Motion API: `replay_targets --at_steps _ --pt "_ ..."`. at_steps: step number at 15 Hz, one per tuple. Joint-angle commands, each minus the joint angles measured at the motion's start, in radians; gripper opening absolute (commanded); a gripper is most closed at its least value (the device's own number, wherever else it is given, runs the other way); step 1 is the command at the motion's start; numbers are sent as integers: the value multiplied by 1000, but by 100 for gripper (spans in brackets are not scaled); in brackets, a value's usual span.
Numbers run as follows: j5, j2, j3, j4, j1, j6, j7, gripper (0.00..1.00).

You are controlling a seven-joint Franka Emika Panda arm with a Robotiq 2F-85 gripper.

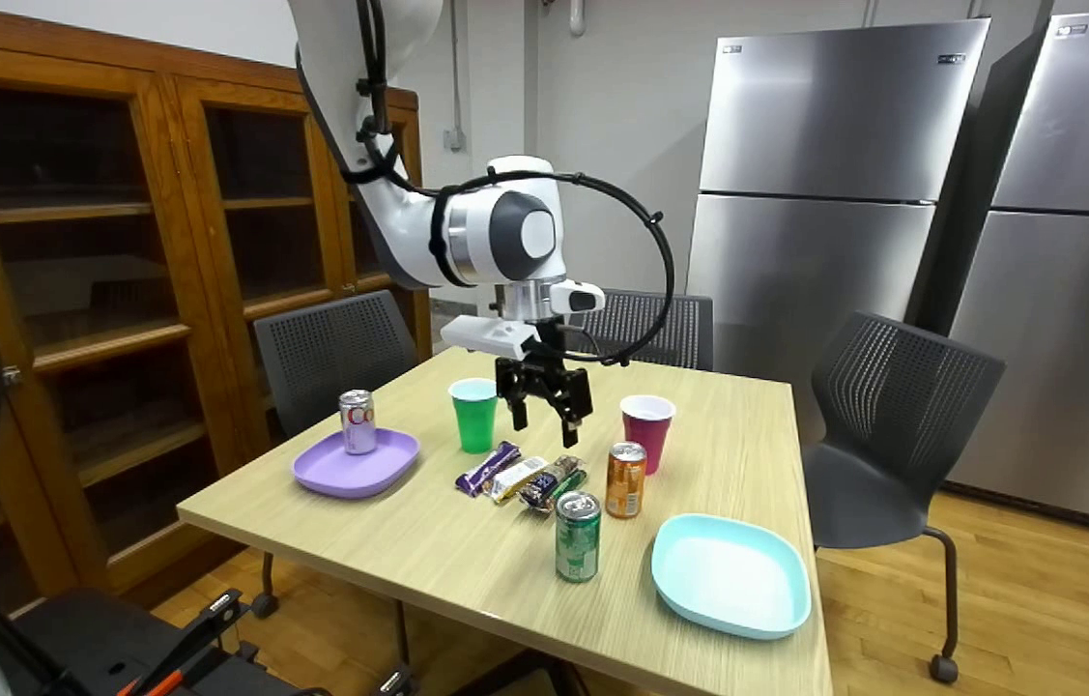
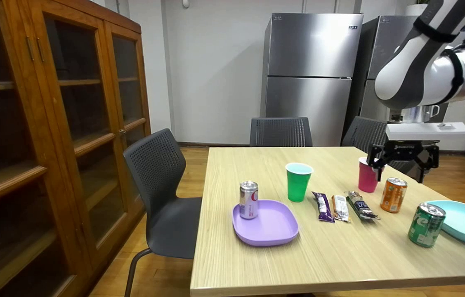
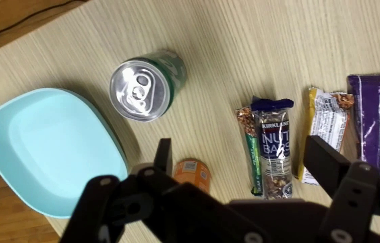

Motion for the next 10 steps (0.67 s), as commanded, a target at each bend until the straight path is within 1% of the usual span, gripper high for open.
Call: replay_targets --at_steps 1,6,10 --pt "65 -28 6 -41 -51 16 -69 100" --pt "155 -10 11 -43 -105 15 -125 100" --pt "190 14 6 -32 -128 7 -147 100"
